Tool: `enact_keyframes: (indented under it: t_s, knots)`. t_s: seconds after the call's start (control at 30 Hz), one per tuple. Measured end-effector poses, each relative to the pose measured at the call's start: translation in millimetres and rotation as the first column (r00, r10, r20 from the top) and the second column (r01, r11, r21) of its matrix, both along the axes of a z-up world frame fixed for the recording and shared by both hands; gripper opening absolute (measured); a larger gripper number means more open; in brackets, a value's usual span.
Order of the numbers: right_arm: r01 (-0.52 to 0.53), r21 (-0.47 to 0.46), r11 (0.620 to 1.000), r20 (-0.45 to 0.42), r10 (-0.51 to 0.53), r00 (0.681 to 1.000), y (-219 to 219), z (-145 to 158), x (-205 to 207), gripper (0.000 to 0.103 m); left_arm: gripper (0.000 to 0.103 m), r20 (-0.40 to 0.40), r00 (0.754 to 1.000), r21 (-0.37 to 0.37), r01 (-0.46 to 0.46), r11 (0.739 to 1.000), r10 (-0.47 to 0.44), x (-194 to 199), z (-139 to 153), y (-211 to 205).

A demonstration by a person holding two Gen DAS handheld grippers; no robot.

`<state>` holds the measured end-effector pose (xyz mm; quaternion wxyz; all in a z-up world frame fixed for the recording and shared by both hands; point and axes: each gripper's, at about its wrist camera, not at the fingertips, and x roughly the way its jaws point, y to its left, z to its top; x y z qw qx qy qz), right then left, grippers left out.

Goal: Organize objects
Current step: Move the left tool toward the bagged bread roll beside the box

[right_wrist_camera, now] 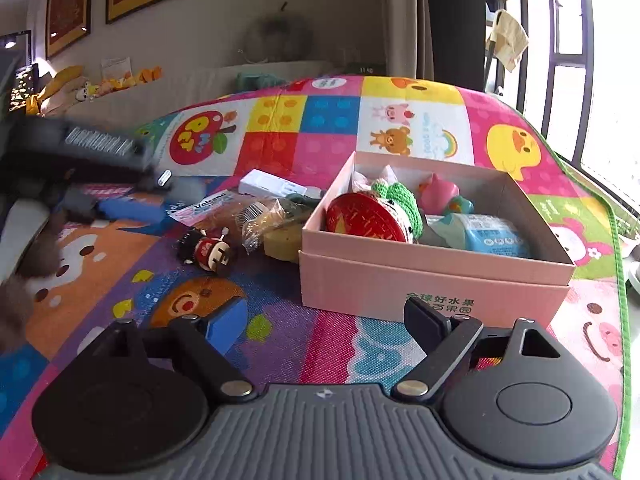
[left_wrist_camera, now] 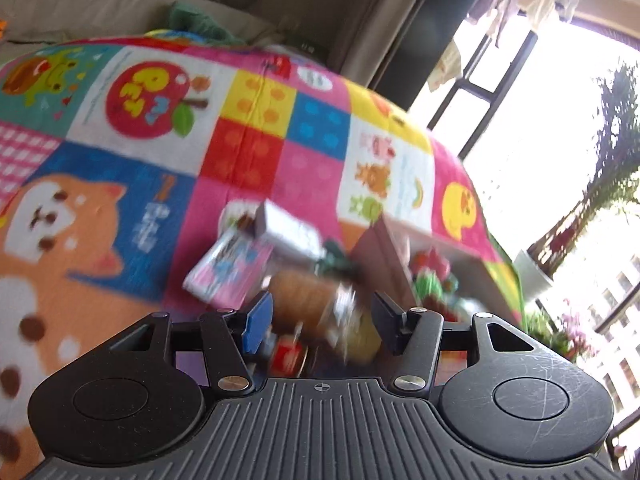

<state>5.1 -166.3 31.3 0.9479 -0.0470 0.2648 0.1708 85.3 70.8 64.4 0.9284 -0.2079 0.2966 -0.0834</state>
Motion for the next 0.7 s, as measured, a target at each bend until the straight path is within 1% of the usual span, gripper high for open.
enact_keyframes:
  t_s: [0.1,0.17,0.23,0.27,0.33,0.37,0.43,0.53,0.63,0.7]
  knots:
    - [-0.011,-0.028,1.0,0.04,0.012,0.999,3.5,2.8,-5.7,0.087,0.059,0.006,0.999,0.054,-0.036,0.998,0.036,39.5,5.2,-12.7]
    - [-0.016,-0.04,0.999,0.053,0.018,0.998,3.3,3.5,-8.5,0.089,0.059,-0.004,1.0,0.109,-0.024,0.994,0.025,62.3,1.4,-24.8]
    - [-0.009,-0.048,0.999,0.056,0.012,0.998,-0.6,3.5,-9.3,0.089,0.057,-0.034,0.999,0.196,0.008,0.981,-0.001,79.7,-7.3,-38.2]
    - [-0.001,-0.051,0.999,0.056,0.003,0.998,-3.3,3.5,-9.0,0.089,0.054,-0.054,0.998,0.24,0.02,0.971,-0.007,84.7,-13.2,-43.3]
    - [0.023,-0.05,0.998,0.048,-0.021,0.999,-11.6,3.1,-7.0,0.089,0.049,-0.091,0.996,0.296,0.041,0.954,-0.015,86.5,-25.2,-48.1]
    - [0.036,-0.048,0.998,0.042,-0.034,0.999,-16.1,2.8,-5.3,0.09,0.049,-0.108,0.994,0.309,0.052,0.95,-0.02,84.8,-30.4,-48.1]
    - [0.07,-0.043,0.997,0.026,-0.069,0.997,-25.1,0.4,-0.4,0.091,0.049,-0.096,0.995,0.315,0.054,0.947,-0.025,75.9,-34.4,-44.8]
    - [0.109,-0.043,0.993,-0.006,-0.109,0.994,-31.5,-4.7,7.6,0.091,0.048,-0.099,0.994,0.323,0.07,0.944,-0.04,61.9,-32.0,-40.4]
    - [0.124,-0.045,0.991,-0.011,-0.124,0.992,-31.0,-6.5,11.4,0.091,0.048,-0.1,0.993,0.332,0.096,0.939,-0.066,45.9,-27.8,-37.0]
    - [0.125,-0.039,0.991,-0.012,-0.126,0.992,-30.6,-6.1,12.7,0.091,0.046,-0.108,0.99,0.323,0.122,0.939,-0.091,32.7,-26.2,-33.1]
